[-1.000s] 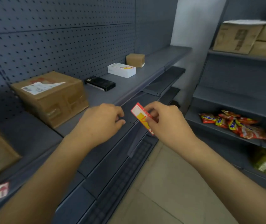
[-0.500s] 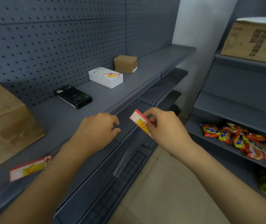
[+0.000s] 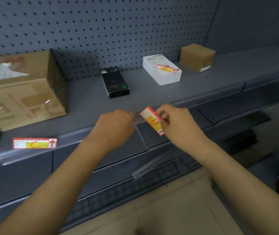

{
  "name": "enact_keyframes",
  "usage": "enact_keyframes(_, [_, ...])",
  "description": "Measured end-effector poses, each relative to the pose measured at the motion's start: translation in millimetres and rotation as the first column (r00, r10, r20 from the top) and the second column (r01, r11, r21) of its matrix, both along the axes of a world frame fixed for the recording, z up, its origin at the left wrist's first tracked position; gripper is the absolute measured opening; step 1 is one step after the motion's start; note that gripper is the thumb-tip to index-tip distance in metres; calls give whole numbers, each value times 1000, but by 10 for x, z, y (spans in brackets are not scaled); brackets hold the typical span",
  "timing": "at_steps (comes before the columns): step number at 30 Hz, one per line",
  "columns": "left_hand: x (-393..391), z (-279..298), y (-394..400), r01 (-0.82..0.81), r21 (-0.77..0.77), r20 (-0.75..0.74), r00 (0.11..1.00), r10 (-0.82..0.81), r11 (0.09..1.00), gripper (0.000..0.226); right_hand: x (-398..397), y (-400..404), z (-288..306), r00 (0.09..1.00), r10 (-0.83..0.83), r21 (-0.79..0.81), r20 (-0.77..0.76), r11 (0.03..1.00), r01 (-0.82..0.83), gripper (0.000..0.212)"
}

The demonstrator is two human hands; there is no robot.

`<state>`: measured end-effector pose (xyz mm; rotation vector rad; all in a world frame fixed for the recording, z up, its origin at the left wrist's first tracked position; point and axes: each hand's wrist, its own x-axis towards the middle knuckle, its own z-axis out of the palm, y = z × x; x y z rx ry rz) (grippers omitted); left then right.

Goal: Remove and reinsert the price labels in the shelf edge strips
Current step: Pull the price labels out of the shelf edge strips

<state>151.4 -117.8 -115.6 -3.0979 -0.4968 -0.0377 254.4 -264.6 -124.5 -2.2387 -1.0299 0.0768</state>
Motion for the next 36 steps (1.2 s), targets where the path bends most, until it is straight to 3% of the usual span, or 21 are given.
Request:
enact_keyframes(6, [123, -207, 182, -101, -5, -19, 995, 100, 995, 24, 284, 366, -90, 994, 113, 3, 1, 994, -113, 10])
enact_keyframes(17, [266, -453, 63, -97, 124, 80, 993, 87, 988, 27, 559, 721, -58, 970, 239, 56, -34, 970, -237, 14])
enact_keyframes(27, [367, -548, -44, -241, 11, 154, 959, 236, 971, 42, 755, 803, -88, 936, 346, 47, -59, 938, -344, 13])
enact_keyframes(36, [429, -520, -161, -285, 97, 92, 957, 277, 954, 42, 869, 789, -83, 917, 397, 60, -31, 917, -395, 12])
